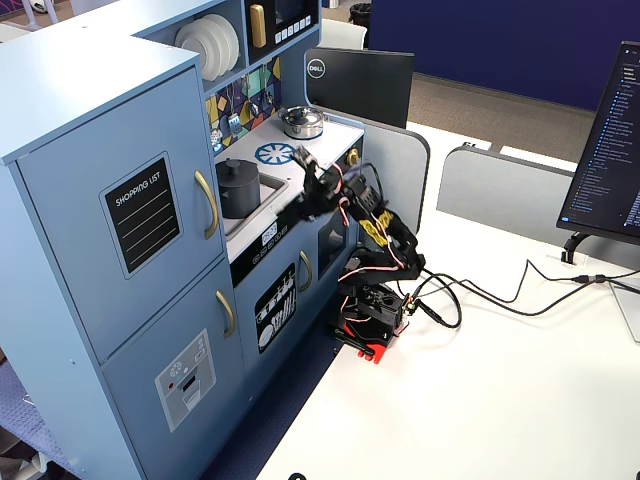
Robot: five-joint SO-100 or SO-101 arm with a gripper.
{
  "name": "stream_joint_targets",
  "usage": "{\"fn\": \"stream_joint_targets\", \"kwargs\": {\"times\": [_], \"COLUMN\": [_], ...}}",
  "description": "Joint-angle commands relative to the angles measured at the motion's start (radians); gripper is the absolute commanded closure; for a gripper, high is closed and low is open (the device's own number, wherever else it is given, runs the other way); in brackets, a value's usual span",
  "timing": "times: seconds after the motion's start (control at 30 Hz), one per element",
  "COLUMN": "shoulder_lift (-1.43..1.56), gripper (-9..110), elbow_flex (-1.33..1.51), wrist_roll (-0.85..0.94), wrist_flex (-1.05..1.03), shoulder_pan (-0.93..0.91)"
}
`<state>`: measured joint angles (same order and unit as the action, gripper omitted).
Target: Pick up the lid from the counter and put it on the gray recipient
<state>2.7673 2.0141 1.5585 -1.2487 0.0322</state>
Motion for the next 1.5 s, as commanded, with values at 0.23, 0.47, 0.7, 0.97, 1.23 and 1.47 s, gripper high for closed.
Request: {"fn": "stream_joint_targets", "kwargs": {"times": [0.23,0.47,0.7,0.97,1.23,1.47], "shoulder_lift": [0.333,0.41,0.41,0.411,0.411,0.411], "gripper": [101,101,101,96,95,94], "elbow_flex": [0.601,0.828,0.946,0.986,0.986,0.986], "wrist_roll": [-0.114,-0.17,-0.066,-0.06,-0.048,-0.048], "wrist_flex": [0.121,0.034,-0.158,-0.279,-0.281,-0.281], "shoulder_pan": [-0.06,-0.052,-0.017,-0.041,-0.041,-0.041]}}
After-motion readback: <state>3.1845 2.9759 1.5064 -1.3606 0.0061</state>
